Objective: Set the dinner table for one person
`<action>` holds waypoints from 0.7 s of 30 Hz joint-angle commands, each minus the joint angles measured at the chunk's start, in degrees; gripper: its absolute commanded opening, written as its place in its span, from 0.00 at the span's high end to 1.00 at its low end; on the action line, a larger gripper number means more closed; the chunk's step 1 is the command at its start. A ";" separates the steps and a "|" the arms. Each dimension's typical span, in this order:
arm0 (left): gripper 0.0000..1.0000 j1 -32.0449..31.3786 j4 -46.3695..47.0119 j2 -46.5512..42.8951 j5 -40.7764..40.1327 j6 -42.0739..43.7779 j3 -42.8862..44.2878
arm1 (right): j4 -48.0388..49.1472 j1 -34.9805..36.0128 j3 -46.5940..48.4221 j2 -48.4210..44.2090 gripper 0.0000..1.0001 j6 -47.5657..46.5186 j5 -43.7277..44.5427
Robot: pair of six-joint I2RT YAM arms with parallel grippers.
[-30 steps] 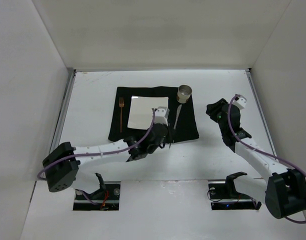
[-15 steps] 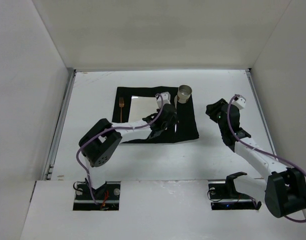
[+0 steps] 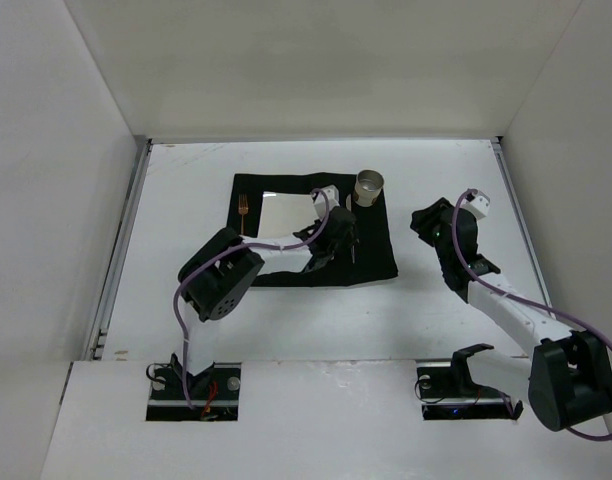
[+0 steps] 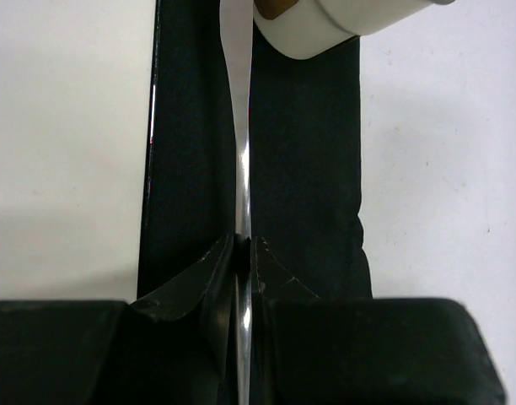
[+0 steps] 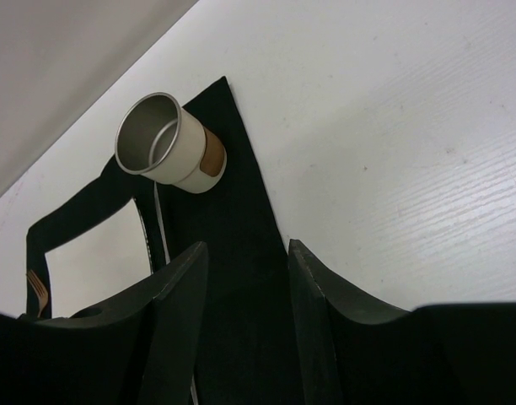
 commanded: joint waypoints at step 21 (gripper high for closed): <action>0.67 -0.92 -0.72 -1.33 -3.73 4.80 3.01 | 2.24 -0.11 1.26 -0.40 0.48 -0.28 -0.20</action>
